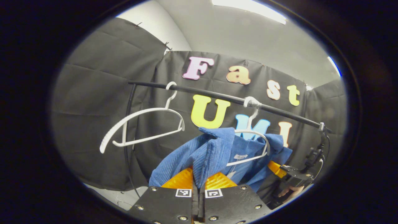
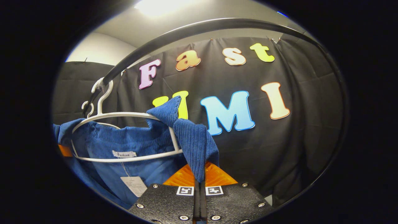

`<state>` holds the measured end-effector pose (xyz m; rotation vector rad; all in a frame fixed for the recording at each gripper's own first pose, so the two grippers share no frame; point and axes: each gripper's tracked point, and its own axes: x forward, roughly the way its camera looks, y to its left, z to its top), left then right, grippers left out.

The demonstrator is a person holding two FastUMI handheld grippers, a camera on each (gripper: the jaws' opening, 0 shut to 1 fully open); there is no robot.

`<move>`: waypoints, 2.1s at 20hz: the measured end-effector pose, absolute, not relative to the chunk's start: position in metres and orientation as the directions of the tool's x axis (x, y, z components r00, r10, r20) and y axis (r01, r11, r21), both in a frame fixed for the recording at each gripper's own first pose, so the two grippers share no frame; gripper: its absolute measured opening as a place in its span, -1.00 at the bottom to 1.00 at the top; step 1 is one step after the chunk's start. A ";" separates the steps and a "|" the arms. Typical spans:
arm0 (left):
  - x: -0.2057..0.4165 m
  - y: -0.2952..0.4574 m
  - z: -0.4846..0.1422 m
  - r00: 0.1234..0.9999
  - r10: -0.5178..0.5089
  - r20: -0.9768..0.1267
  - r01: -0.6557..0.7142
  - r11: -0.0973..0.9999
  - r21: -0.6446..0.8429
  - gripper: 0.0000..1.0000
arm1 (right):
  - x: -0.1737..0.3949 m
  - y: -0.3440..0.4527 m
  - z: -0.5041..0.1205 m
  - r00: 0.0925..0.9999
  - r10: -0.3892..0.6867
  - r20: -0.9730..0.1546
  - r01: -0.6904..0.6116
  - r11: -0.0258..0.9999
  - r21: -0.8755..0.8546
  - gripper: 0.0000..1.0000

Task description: Grasp the clothes on the hanger with both hands and then place them into the laundry hamper below.

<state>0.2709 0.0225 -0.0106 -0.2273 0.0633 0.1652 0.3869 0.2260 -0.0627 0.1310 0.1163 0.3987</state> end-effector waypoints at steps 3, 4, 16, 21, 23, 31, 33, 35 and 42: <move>0.277 0.045 0.008 0.986 0.159 -0.057 -0.167 0.967 -0.193 -1.00 | 0.400 0.222 -0.056 0.931 0.358 -0.070 -0.345 0.926 0.154 -1.00; 0.280 0.053 0.013 0.986 0.160 -0.049 -0.166 0.969 -0.184 -1.00 | 0.404 0.220 -0.056 0.936 0.347 -0.064 -0.333 0.929 0.161 -1.00; 0.305 0.135 0.030 0.982 0.178 -0.056 -0.177 0.984 0.017 -0.95 | 0.452 0.197 -0.058 0.973 0.226 -0.041 -0.215 0.959 0.185 -1.00; 0.324 0.151 0.007 0.983 0.150 -0.107 -0.152 0.988 -0.013 -1.00 | 0.473 0.197 -0.055 0.978 0.210 -0.003 -0.207 0.967 0.148 -1.00; 0.328 0.152 -0.005 0.986 0.120 -0.120 -0.125 0.991 -0.040 -1.00 | 0.474 0.195 -0.058 0.980 0.199 -0.012 -0.196 0.972 0.133 -1.00; 0.346 0.159 -0.043 0.984 0.080 -0.159 -0.101 0.986 -0.130 -1.00 | 0.485 0.190 -0.076 0.984 0.177 -0.035 -0.174 0.982 0.073 -1.00; 0.347 0.158 -0.053 0.983 0.076 -0.169 -0.100 0.985 -0.138 -1.00 | 0.482 0.189 -0.082 0.984 0.175 -0.045 -0.172 0.983 0.064 -1.00; 0.344 0.154 -0.064 0.980 0.078 -0.182 -0.105 0.985 -0.139 -0.99 | 0.477 0.188 -0.088 0.983 0.176 -0.056 -0.174 0.984 0.046 -1.00; 0.315 0.150 -0.093 0.969 0.089 -0.229 -0.129 0.978 -0.162 -0.99 | 0.467 0.182 -0.108 0.977 0.190 -0.095 -0.188 0.982 0.026 -1.00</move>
